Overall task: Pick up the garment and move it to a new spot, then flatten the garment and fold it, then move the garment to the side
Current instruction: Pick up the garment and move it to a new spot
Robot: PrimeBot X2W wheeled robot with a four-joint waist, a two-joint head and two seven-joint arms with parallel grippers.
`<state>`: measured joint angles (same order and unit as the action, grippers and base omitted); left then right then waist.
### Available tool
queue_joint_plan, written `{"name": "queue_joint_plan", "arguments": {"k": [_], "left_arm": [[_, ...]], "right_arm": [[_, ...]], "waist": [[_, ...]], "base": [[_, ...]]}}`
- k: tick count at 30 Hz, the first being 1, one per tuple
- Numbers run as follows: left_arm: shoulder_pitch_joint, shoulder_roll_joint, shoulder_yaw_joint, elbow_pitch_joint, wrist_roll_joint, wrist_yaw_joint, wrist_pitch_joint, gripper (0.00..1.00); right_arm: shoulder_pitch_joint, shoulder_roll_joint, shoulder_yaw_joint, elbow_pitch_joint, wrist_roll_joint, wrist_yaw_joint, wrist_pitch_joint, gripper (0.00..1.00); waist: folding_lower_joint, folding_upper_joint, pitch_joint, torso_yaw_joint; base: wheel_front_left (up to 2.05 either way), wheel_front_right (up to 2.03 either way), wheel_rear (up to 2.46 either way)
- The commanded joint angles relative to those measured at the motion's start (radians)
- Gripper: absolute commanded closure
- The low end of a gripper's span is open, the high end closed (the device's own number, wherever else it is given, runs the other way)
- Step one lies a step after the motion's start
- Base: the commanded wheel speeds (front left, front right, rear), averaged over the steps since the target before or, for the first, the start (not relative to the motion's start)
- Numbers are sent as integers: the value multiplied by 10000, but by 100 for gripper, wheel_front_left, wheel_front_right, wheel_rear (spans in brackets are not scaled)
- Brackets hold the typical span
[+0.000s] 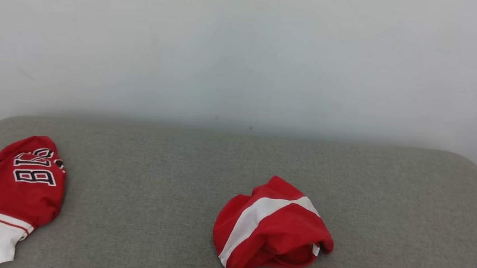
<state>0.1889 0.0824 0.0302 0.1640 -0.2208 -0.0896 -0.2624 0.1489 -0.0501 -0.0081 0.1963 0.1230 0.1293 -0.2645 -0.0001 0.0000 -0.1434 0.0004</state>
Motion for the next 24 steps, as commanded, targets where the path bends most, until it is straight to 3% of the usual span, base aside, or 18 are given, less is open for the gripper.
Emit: {"name": "queue_joint_plan", "arguments": {"k": [1,12,24], "left_arm": [[186,73,62,88,197,-68,-16,0],[436,94,508,594,380,-286,-17,0],[254,11,220,647,321,-406,-18,0]], "right_arm": [[139,0,-12,70,-82,27,-16,0],[395,0,-517,490,-617,27,-17,0],[297,0,-554,588,-544,27,-17,0]], "waist": [[1,0,-199,233],[1,0,-279,323],[1,0,-198,49]], "base": [[0,0,0],[0,0,0],[0,0,0]]}}
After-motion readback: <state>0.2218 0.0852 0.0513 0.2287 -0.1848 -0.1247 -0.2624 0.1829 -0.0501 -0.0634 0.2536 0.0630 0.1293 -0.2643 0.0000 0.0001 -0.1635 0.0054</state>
